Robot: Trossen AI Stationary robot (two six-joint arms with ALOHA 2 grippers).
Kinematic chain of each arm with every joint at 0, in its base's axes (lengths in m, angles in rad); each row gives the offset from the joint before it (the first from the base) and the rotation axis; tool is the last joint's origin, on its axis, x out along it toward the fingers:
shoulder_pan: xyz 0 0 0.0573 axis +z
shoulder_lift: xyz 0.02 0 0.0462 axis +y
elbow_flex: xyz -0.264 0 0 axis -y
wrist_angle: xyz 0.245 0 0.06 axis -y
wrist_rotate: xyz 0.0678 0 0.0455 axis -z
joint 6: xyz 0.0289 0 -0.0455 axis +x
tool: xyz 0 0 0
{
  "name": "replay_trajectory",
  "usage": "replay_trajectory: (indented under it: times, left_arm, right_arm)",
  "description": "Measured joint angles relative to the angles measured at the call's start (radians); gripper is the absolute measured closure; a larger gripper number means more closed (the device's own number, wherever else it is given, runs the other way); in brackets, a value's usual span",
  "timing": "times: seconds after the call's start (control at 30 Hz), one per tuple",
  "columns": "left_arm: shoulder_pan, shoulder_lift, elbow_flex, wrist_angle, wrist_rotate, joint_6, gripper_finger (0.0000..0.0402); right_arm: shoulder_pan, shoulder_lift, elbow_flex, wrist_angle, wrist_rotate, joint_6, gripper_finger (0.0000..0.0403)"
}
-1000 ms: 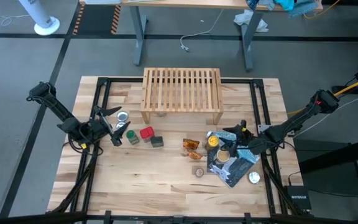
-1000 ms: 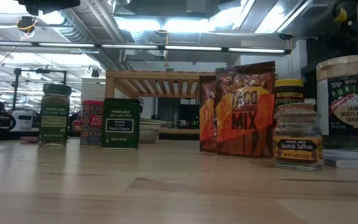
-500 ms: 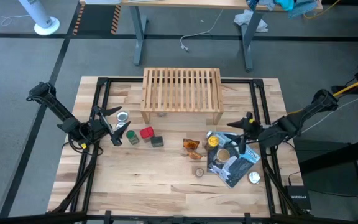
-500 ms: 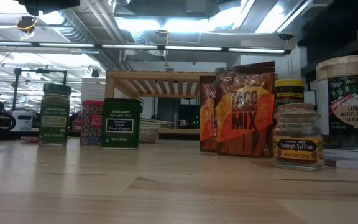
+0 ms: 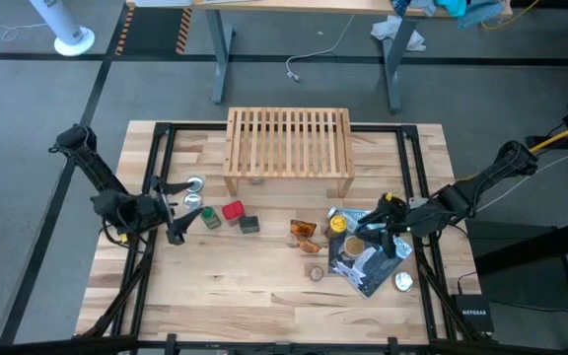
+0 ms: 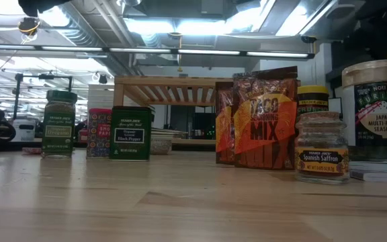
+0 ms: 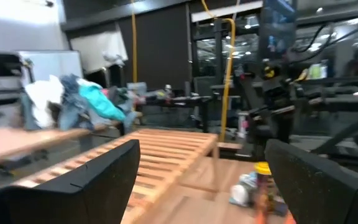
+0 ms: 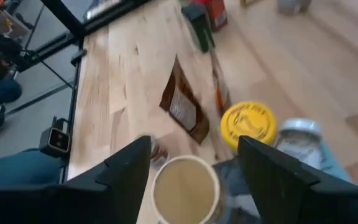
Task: Shelf spices
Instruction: Put the bottom orange seasoning pack on the shelf
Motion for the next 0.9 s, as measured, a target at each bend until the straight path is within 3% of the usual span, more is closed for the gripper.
replay_trajectory:
  times: [0.23, 0.43, 0.73, 0.9]
  left_arm:
    - [-0.024, 0.001, 0.0, -0.275, 0.023, -0.358, 0.0061]
    - [-0.024, 0.003, 0.0, -0.481, 0.141, -0.577, 0.0061]
    - [-0.023, 0.043, 0.0, -0.518, 0.248, -0.713, 0.0061]
    - [-0.023, 0.042, 0.0, -0.516, 0.251, -0.905, 0.0061]
  right_arm:
    - [0.0, 0.083, 0.0, 0.068, -0.074, 0.052, 0.0155]
    - [0.0, 0.119, 0.0, 0.119, -0.095, 0.055, 0.0155]
    - [-0.001, 0.122, 0.0, 0.188, -0.003, 0.017, 0.0155]
    - [-0.002, 0.129, 0.0, 0.259, 0.036, -0.036, 0.0155]
